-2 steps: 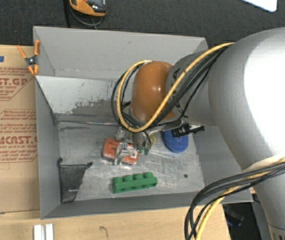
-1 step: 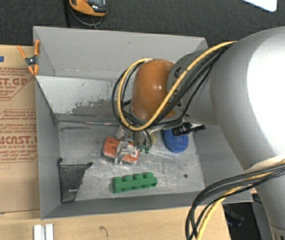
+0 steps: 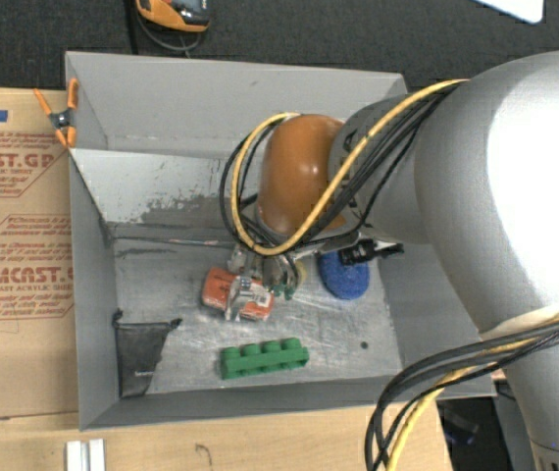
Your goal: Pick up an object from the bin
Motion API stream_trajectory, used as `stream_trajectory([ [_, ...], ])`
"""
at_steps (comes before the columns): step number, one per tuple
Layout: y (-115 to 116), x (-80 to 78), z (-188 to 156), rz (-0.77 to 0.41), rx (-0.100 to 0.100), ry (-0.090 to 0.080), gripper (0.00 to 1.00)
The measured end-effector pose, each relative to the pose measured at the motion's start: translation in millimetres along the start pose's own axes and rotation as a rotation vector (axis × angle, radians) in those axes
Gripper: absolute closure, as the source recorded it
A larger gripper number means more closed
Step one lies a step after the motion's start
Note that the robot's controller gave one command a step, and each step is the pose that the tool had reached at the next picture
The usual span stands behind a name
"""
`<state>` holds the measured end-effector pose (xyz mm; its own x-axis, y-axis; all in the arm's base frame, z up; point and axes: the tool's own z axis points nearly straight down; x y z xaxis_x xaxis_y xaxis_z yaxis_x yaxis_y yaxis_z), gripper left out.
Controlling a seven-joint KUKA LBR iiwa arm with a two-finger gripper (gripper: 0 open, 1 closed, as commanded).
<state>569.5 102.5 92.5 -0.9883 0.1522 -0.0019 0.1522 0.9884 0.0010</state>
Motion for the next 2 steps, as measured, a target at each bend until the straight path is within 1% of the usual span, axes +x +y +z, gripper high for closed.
stream_trajectory([
  [1,0,1.9,-8,0.0,0.002,0.007,1.0],
  [2,0,2.2,-26,0.0,0.002,0.008,1.0],
])
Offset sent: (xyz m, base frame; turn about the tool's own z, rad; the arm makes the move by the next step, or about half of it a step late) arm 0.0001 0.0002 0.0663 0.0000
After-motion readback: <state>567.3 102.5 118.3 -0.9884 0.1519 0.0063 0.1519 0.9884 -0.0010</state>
